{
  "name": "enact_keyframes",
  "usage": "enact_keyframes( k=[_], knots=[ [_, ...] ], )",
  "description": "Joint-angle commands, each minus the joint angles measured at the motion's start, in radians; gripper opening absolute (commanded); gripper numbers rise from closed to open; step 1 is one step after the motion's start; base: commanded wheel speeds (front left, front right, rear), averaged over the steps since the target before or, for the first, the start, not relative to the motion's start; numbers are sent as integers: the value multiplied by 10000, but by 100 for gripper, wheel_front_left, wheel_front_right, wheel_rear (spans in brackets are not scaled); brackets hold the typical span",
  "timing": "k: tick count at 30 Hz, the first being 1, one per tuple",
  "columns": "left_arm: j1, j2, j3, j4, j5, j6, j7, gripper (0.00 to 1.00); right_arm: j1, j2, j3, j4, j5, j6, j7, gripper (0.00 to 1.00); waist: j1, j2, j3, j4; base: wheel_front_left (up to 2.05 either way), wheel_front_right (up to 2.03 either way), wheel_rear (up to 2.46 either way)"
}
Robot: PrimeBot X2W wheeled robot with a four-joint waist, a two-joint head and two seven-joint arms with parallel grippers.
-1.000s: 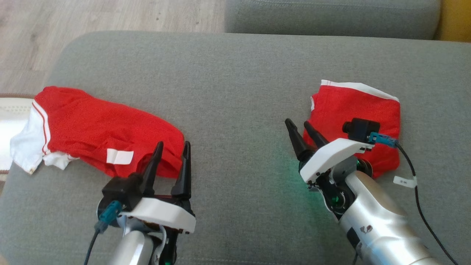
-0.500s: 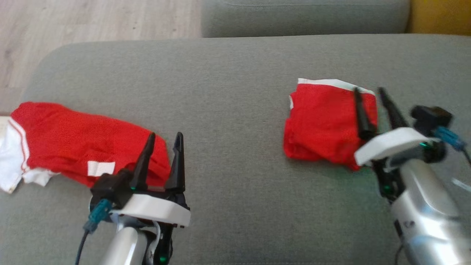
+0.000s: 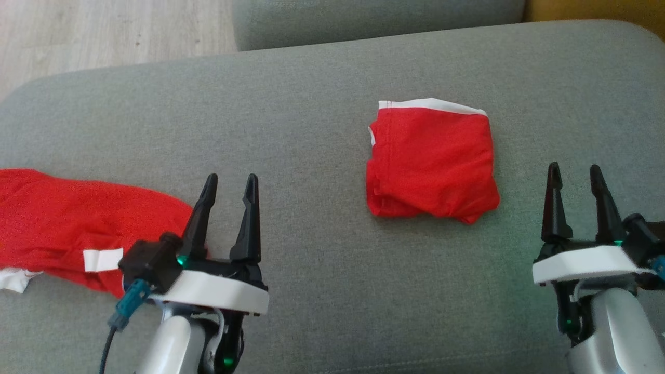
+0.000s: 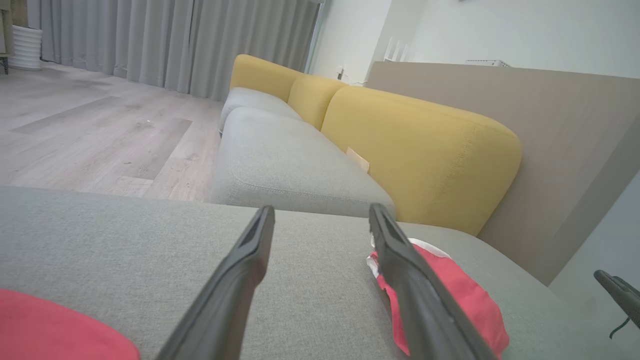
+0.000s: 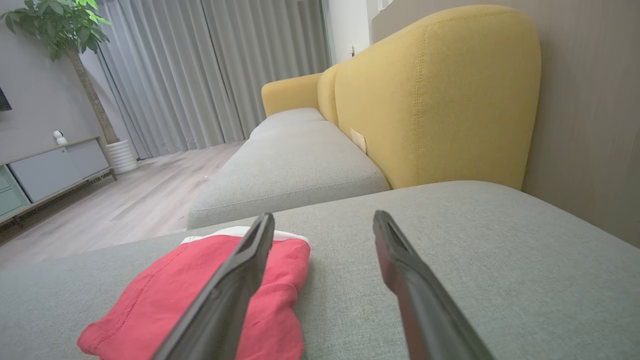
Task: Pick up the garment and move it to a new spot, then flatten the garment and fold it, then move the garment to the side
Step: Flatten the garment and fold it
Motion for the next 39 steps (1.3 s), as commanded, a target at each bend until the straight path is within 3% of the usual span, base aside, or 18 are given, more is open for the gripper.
enact_keyframes(
  k=[1,3,4,5,6,15,24,31,39],
  knots=[
    [-290,49,329,-417,121,-80,-59,100,-130,43,374,-526,166,-9,-101,100,0,0,72,-53,0,0,0],
    [-334,49,278,-421,130,-106,-59,100,-108,45,475,-652,255,-9,-102,100,0,0,163,-16,0,0,0],
    [-371,49,240,-418,128,-124,-59,100,-129,45,528,-682,267,-9,-96,65,0,0,217,36,0,0,0],
    [-412,49,199,-406,127,-142,-59,100,-175,46,577,-699,237,-9,-89,5,0,0,273,109,0,0,0],
    [-452,49,159,-388,129,-158,-59,100,-241,46,641,-704,193,-9,-80,0,0,0,334,201,0,0,0],
    [-721,49,-194,-221,75,-176,-59,100,-1284,48,1124,142,-366,-9,1,0,0,0,791,1338,0,0,0],
    [-739,49,-285,-134,15,-84,-59,100,-2678,48,989,3093,-859,-9,120,0,0,0,995,2377,0,0,0],
    [-683,49,-201,-37,90,-81,-59,100,-3522,48,1069,5617,-551,-9,599,0,0,0,932,2399,0,0,0],
    [-640,49,-49,-39,114,-69,-59,100,-3850,49,1469,5822,-124,-9,-5,0,0,0,573,1627,0,0,0]
  ],
)
